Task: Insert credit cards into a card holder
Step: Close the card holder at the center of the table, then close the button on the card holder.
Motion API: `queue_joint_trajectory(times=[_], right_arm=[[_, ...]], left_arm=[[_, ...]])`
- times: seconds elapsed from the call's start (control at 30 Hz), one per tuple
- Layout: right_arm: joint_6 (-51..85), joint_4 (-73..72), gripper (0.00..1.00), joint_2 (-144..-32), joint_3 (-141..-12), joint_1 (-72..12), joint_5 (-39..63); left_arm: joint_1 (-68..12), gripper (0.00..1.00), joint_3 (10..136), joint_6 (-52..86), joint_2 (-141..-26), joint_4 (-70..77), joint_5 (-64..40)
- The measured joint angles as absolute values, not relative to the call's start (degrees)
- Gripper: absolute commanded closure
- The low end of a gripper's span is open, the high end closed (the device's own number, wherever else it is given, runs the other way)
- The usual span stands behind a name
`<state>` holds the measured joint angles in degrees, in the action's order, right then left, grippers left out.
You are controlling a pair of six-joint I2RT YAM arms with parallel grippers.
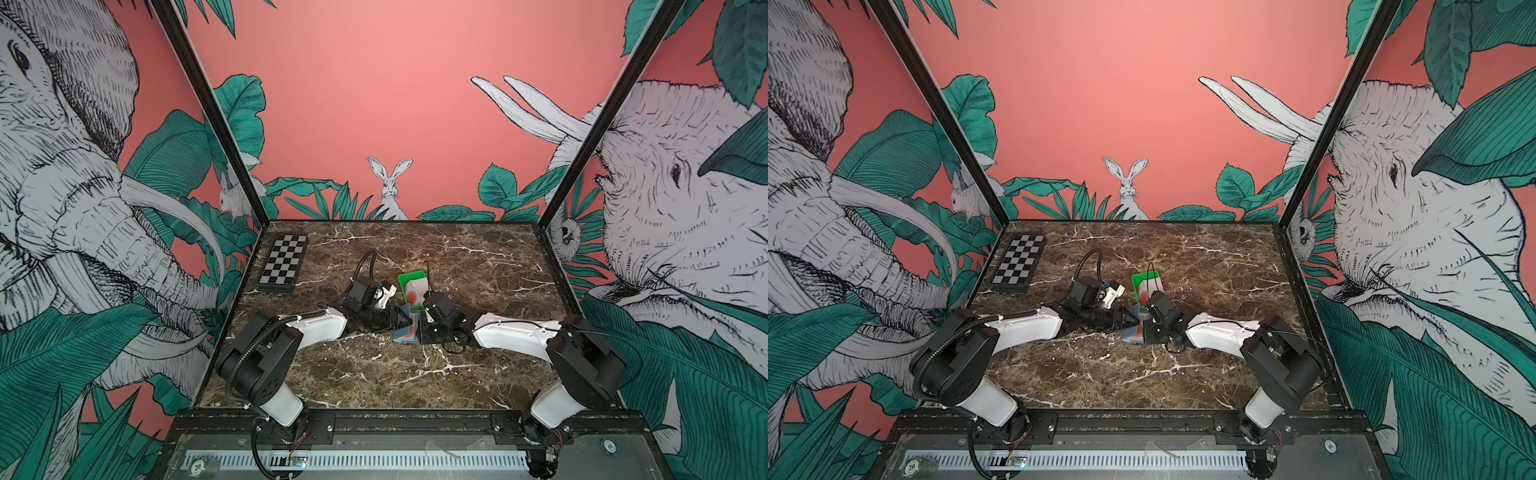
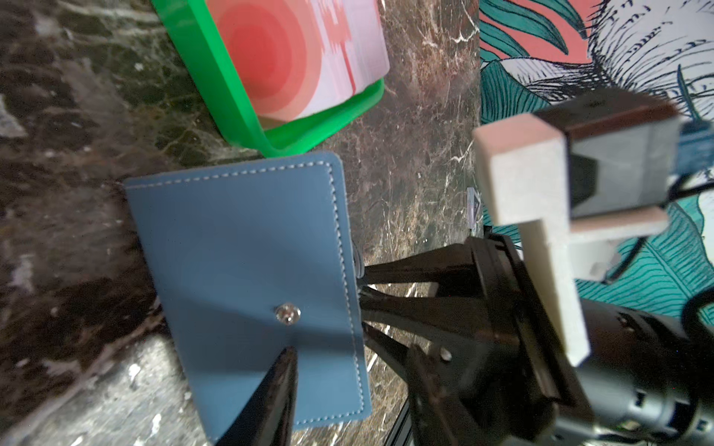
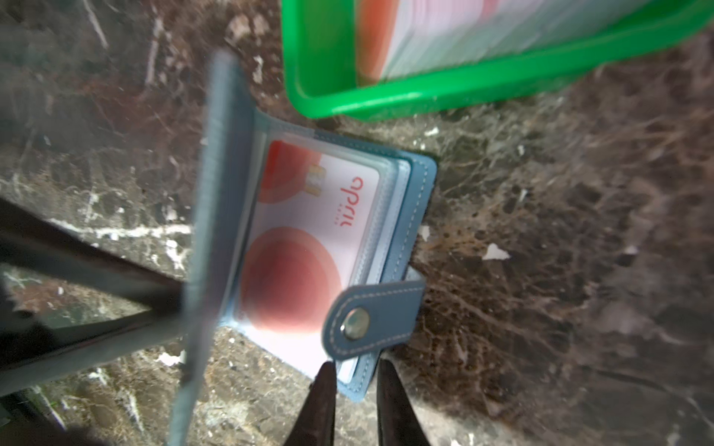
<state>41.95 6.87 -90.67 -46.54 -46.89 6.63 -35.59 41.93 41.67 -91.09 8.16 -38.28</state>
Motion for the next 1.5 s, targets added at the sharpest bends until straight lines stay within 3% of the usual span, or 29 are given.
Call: queue_joint_trajectory(times=[0.3,0.53,1.5], right_arm=[[41.36,10.46,0.76,-89.14,-46.81,-46.06,5.06],[40.34,13.28,0.73,-87.94,-49.25,-45.63,4.54],[40.01,24.25,0.71,-94.39,-60.82,-45.63,0.89]], left_arm=[[-35.59,0.70,40.71,41.36,-91.55,7.99,-36.23],[-35.97,0.73,40.34,40.86,-92.62,6.72,-33.47],[-36.95,0.75,40.34,41.60,-94.98,8.29,-31.99]])
